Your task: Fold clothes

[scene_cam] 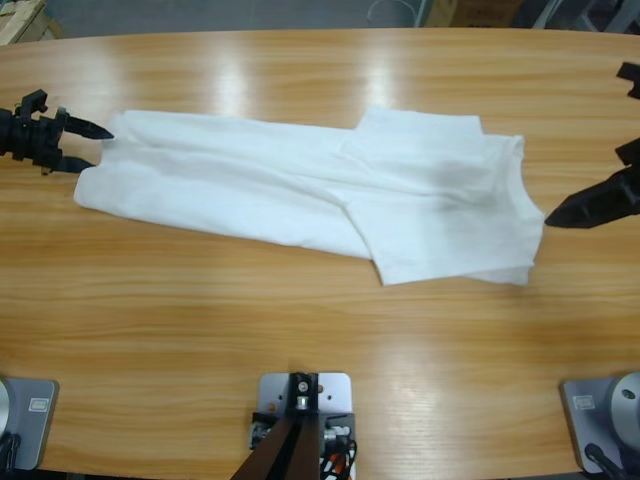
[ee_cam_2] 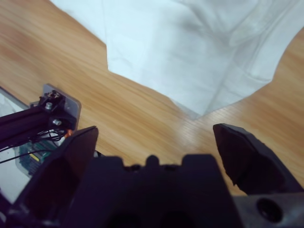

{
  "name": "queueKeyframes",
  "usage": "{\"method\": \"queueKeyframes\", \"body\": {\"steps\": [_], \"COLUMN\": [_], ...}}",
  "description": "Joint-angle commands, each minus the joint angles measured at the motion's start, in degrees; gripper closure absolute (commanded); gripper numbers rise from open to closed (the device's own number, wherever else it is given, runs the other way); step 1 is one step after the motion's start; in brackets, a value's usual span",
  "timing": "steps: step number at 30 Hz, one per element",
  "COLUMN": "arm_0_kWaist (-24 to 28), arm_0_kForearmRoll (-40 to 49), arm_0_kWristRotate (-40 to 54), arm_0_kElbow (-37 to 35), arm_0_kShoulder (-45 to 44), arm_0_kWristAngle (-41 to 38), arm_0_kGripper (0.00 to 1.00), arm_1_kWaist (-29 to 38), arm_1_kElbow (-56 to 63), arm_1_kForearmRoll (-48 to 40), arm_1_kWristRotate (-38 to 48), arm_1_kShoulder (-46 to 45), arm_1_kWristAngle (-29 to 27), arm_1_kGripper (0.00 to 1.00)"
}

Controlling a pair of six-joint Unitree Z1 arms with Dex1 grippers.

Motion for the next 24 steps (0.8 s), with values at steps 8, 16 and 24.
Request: {"method": "queueKeyframes", "body": {"steps": [8,16,24], "arm_0_kWaist": [-4.6,-5.5,-6.5], "arm_0_kForearmRoll": [-0.6,-0.6,-0.3], "arm_0_kWristRotate": [-5.3,-5.9,-6.5], "arm_0_kElbow": [-3.5,-4.0,-4.9], "arm_0_kShoulder": [6.2,6.4,6.7], "arm_0_kWristAngle": [0.9,1.2,1.5], "arm_0_kGripper": [0.013,0.035,0.046], "arm_1_kWaist": [0.4,0.3,0.3], "arm_1_kElbow": [0.0,-0.5,-0.6], "arm_1_kForearmRoll": [1.5,2.2,2.2], "arm_1_kWristRotate": [-0.9,-0.9,-0.7], "arm_1_kShoulder": [-3.1,-5.0,-6.0], "arm_1_kWristAngle": [-2.6,-3.2,-3.5], "arm_1_kGripper": [0.0,0.0,0.0]}}
